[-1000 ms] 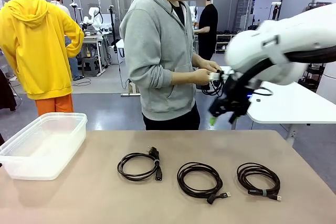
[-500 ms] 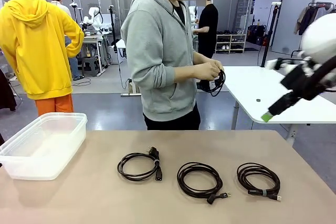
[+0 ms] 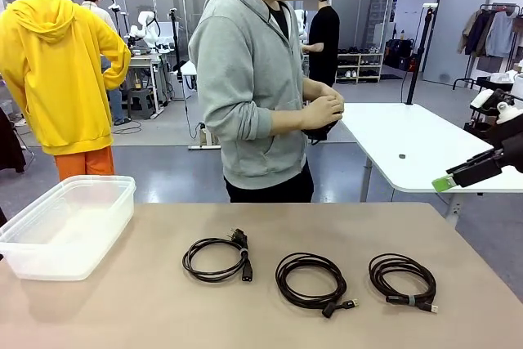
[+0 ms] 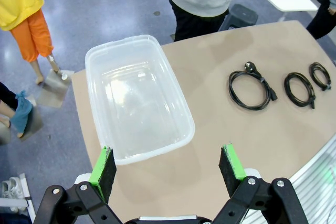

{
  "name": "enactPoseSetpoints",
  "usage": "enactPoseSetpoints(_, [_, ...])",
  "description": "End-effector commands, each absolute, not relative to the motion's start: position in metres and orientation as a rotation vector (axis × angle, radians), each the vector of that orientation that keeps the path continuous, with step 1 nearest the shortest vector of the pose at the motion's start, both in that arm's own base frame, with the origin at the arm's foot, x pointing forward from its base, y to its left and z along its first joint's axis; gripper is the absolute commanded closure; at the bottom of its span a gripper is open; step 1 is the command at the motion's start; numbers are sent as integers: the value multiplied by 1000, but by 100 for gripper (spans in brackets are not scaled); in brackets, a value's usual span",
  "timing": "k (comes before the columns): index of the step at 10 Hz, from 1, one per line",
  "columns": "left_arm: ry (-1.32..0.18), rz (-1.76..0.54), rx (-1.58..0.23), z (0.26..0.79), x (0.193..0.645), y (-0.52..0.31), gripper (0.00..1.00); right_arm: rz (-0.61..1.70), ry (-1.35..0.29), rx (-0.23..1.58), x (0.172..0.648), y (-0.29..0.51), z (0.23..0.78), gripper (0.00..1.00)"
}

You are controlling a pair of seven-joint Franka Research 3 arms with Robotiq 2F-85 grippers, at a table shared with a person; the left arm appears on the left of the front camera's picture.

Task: Organize and store the cables.
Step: Place the Power Cable into the Organizing box.

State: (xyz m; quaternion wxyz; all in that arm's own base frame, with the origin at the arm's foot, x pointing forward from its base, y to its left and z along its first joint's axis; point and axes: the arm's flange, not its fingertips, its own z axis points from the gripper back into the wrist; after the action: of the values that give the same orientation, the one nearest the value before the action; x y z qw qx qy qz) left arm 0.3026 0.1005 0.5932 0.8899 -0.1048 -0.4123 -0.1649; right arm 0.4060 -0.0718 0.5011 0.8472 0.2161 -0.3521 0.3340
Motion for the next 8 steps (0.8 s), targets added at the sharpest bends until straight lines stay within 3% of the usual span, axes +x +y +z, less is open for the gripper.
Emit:
enactPoseSetpoints(1, [-859, -347, -222, 594, 302, 100, 0, 725, -713, 435, 407, -72, 504, 0])
enactPoseSetpoints(4, [-856, -342, -218, 593, 303, 101, 0, 725, -713, 435, 407, -72, 504, 0])
enactPoseSetpoints(5, [-913, -415, -200, 623, 300, 80, 0, 725, -713, 435, 407, -72, 504, 0])
enactPoseSetpoints(8, [-842, -646, -182, 639, 320, -41, 0, 725, -713, 435, 407, -72, 504, 0])
